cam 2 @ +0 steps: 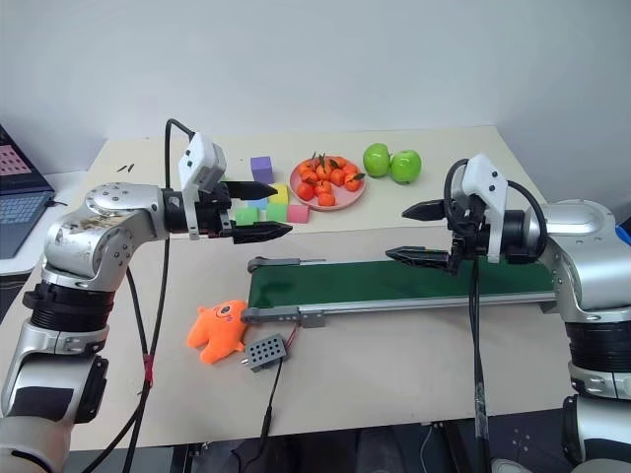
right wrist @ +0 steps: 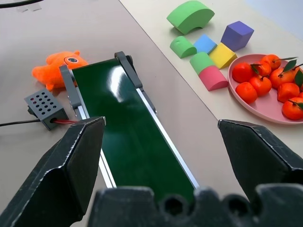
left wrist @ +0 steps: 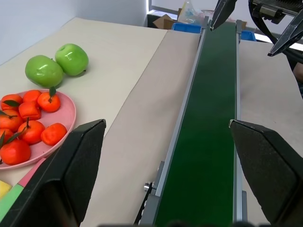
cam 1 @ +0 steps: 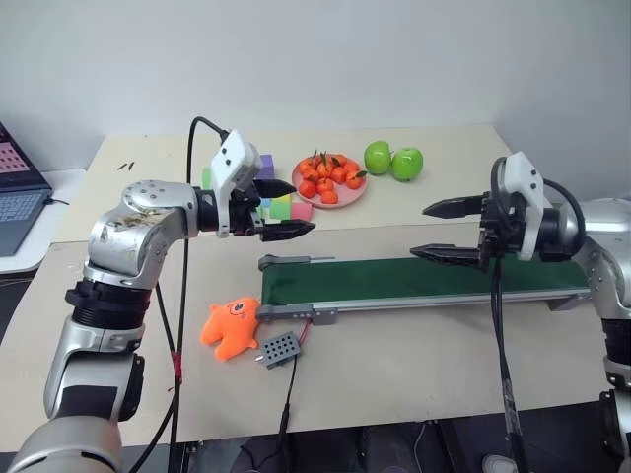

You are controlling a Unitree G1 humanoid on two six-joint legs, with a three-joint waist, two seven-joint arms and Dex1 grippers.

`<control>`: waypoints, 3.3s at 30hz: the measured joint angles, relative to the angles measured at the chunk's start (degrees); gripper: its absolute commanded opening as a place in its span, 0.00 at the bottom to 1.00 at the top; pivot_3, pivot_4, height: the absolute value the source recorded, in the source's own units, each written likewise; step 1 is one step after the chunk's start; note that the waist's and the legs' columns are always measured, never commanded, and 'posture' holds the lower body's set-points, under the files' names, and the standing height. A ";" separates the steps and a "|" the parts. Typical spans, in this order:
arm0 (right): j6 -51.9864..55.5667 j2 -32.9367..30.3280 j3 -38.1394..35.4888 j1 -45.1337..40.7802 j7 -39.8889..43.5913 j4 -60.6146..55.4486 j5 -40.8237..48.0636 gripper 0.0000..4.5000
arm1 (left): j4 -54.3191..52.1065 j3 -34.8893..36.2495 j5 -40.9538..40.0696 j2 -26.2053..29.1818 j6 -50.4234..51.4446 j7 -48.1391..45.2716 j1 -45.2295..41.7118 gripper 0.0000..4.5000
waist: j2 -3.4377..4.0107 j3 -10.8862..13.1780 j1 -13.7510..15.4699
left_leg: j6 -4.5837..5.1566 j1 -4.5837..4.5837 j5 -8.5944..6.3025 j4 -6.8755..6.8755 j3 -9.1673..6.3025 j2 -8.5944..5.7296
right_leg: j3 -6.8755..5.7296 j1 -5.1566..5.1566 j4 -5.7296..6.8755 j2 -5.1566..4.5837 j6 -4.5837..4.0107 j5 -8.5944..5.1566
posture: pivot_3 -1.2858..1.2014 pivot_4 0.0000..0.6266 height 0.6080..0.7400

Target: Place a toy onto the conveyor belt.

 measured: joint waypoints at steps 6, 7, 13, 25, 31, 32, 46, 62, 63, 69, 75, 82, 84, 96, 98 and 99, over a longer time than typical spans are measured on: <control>-0.48 0.67 1.68 -2.22 0.84 3.37 -0.62 1.00 | -2.74 5.14 -1.67 4.94 2.28 0.79 7.54 0.99 | 0.01 0.01 -1.21 | -0.01 0.03 0.00 -0.06 0.03 0.04 | 0.06 -0.06 0.02 0.01 0.00 0.00 | 0.52 0.24 1.00; -0.69 0.77 1.95 -2.50 1.05 4.12 -0.77 1.00 | -2.96 6.10 -1.71 5.72 2.75 1.15 8.43 0.99 | 0.00 0.01 -1.13 | -0.02 0.02 0.01 -0.05 0.02 0.04 | 0.05 -0.06 0.02 0.01 0.00 0.00 | 0.52 0.24 1.00; -2.73 2.34 4.14 -4.97 2.48 6.76 -1.79 1.00 | -7.04 10.93 -2.17 8.62 3.14 3.03 13.09 0.99 | 0.01 0.02 -0.32 | -0.01 0.01 -0.01 -0.07 0.01 0.04 | 0.05 -0.06 -0.02 0.00 0.00 0.00 | 0.52 0.24 1.00; -8.54 6.46 6.57 -7.50 4.27 15.80 -4.87 1.00 | -14.08 22.66 -4.83 2.13 -2.98 11.33 33.65 0.99 | 0.03 0.03 -0.07 | -0.05 0.07 -0.01 -0.08 0.01 0.09 | 0.06 -0.03 -0.01 -0.01 -0.02 0.01 | 0.52 0.24 1.00; -9.86 7.12 6.98 -7.59 4.63 17.70 -5.72 1.00 | -15.14 25.43 -2.49 1.72 -10.75 10.81 48.03 0.99 | 0.04 0.03 -0.32 | -0.08 0.07 -0.05 -0.22 0.05 0.11 | 0.06 -0.09 -0.06 0.00 -0.03 0.00 | 0.52 0.24 1.00; -9.86 7.30 6.98 -7.59 4.57 17.76 -5.74 1.00 | -14.99 25.56 -1.76 1.72 -11.90 10.60 49.55 0.99 | 0.04 0.04 -0.21 | -0.10 0.07 -0.03 -0.23 0.04 0.11 | 0.05 -0.09 -0.06 0.00 -0.03 0.00 | 0.52 0.24 1.00; -9.72 7.60 6.93 -7.35 3.95 17.25 -5.71 1.00 | -8.13 18.00 3.77 3.97 -20.84 4.59 50.45 0.99 | 0.05 0.04 -0.08 | -0.07 0.11 -0.05 -0.26 0.05 0.08 | 0.00 -0.04 -0.05 0.00 -0.04 0.00 | 0.52 0.24 1.00; -7.59 6.82 6.24 -5.84 2.13 12.79 -5.20 1.00 | 4.84 6.55 14.36 6.74 -35.41 -1.70 44.51 0.99 | 0.05 0.03 -0.09 | -0.07 0.12 -0.05 -0.37 0.10 0.09 | -0.05 -0.09 -0.09 0.00 -0.05 0.01 | 0.52 0.24 1.00; -7.43 6.81 6.18 -5.62 1.90 12.50 -5.12 1.00 | 5.48 6.01 15.24 7.15 -37.32 -1.69 44.37 0.99 | 0.06 0.03 -0.10 | -0.09 0.12 -0.04 -0.37 0.11 0.09 | -0.04 -0.09 -0.09 0.00 -0.05 0.01 | 0.52 0.24 1.00; -7.23 6.65 6.09 -5.14 1.31 12.24 -5.07 1.00 | 8.56 4.30 18.48 7.75 -43.20 -1.06 43.49 0.77 | 0.10 0.01 -0.16 | -0.10 0.21 -0.03 -0.38 0.15 0.10 | -0.03 -0.07 -0.03 0.01 -0.07 0.03 | 0.52 0.24 1.00; -7.23 6.60 6.09 -5.13 1.31 12.21 -5.08 1.00 | 11.12 4.04 18.69 7.77 -43.90 0.48 42.57 0.33 | 0.17 -0.03 -0.16 | -0.09 0.30 -0.03 -0.39 0.17 0.11 | -0.03 -0.02 -0.02 0.01 -0.08 0.03 | 0.52 0.24 1.00; -7.23 6.58 6.10 -5.14 1.33 12.00 -5.13 1.00 | 22.31 11.67 17.46 8.33 -38.81 9.35 36.74 0.20 | 0.17 -0.04 -0.55 | -0.12 0.49 -0.01 -0.45 0.24 0.14 | -0.08 0.01 0.02 0.01 -0.10 0.04 | 0.52 0.24 1.00; -7.24 6.58 6.10 -5.14 1.36 12.01 -5.16 1.00 | 24.68 13.78 17.33 8.65 -38.17 11.41 34.78 0.20 | 0.17 -0.04 -0.44 | -0.11 0.44 -0.02 -0.45 0.24 0.12 | -0.09 -0.01 -0.01 0.00 -0.10 0.05 | 0.52 0.24 1.00; -7.24 6.58 6.21 -5.10 1.17 11.85 -5.21 1.00 | 17.31 11.40 14.62 5.38 -35.53 10.39 21.53 0.20 | 0.11 -0.01 -0.22 | -0.07 0.12 -0.05 -0.42 0.19 0.06 | -0.23 -0.14 -0.13 -0.06 -0.09 0.06 | 0.52 0.24 1.00; -7.21 6.15 6.10 -4.54 1.03 11.26 -5.16 1.00 | 13.79 6.62 15.50 3.27 -35.45 8.01 20.63 0.20 | 0.10 0.00 -0.12 | -0.07 0.09 -0.05 -0.38 0.19 0.06 | -0.23 -0.13 -0.12 -0.06 -0.09 0.06 | 0.52 0.24 1.00; -7.18 6.12 6.10 -4.49 0.98 10.81 -5.12 1.00 | 12.64 4.97 15.75 2.42 -35.37 7.28 20.33 0.20 | 0.09 0.00 -0.12 | -0.07 0.08 -0.05 -0.36 0.19 0.06 | -0.23 -0.14 -0.12 -0.06 -0.09 0.06 | 0.52 0.24 1.00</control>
